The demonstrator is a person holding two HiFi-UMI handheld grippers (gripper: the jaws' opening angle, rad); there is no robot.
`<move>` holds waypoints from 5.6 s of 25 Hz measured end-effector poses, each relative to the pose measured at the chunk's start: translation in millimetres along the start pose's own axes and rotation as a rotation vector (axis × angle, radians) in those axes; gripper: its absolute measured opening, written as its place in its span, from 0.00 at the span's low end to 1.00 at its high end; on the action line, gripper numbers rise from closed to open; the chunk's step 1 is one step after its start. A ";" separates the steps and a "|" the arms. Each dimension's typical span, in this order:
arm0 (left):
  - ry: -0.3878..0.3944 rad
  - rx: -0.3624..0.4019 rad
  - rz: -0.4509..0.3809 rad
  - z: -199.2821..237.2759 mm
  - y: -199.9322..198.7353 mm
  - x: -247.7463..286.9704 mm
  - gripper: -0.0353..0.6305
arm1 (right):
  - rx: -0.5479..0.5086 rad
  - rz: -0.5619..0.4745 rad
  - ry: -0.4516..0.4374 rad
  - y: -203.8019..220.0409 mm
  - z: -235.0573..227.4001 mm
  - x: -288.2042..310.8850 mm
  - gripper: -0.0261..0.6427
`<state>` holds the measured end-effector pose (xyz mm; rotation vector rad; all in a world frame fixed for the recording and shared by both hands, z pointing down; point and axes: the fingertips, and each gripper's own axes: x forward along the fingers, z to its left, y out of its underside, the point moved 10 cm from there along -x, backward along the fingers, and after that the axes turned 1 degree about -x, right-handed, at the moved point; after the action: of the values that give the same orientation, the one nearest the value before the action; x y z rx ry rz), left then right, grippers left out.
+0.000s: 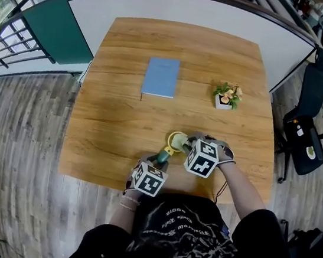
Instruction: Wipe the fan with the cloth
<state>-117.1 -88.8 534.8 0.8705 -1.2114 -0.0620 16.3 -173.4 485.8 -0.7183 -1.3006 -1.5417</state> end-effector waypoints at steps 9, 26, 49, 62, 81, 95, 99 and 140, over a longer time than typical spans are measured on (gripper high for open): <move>-0.004 0.025 -0.006 0.1 0.4 0.6 0.32 | 0.003 -0.072 -0.048 -12.6 27.2 3.9 0.12; 0.068 0.244 -0.025 -15.5 -1.5 0.4 0.32 | -0.087 -0.037 -0.270 -60.8 -4.9 -23.7 0.12; 0.197 0.308 0.051 -14.5 -7.8 9.1 0.32 | -0.255 0.490 -0.569 -79.9 15.4 79.7 0.12; 0.189 0.246 0.064 -15.9 -12.5 11.3 0.32 | -0.287 0.572 -0.450 -56.4 -25.1 79.2 0.12; 0.153 0.149 0.072 -15.9 -14.0 12.9 0.32 | 0.122 0.425 -0.500 47.0 -58.2 36.6 0.12; 0.105 0.117 0.096 -21.6 -16.6 13.0 0.32 | 0.270 0.269 -0.545 68.5 -13.2 14.4 0.12; 0.090 0.120 0.110 -23.5 -16.3 12.4 0.32 | 0.285 0.219 -0.487 67.7 -2.0 11.6 0.12; 0.120 0.107 0.038 -23.7 -24.5 8.3 0.53 | 0.121 -0.008 -0.381 76.7 57.9 -53.6 0.12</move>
<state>-84.5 -96.6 524.4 0.9305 -1.1256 0.0854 98.3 -100.2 483.5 -0.9609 -1.6616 -1.3592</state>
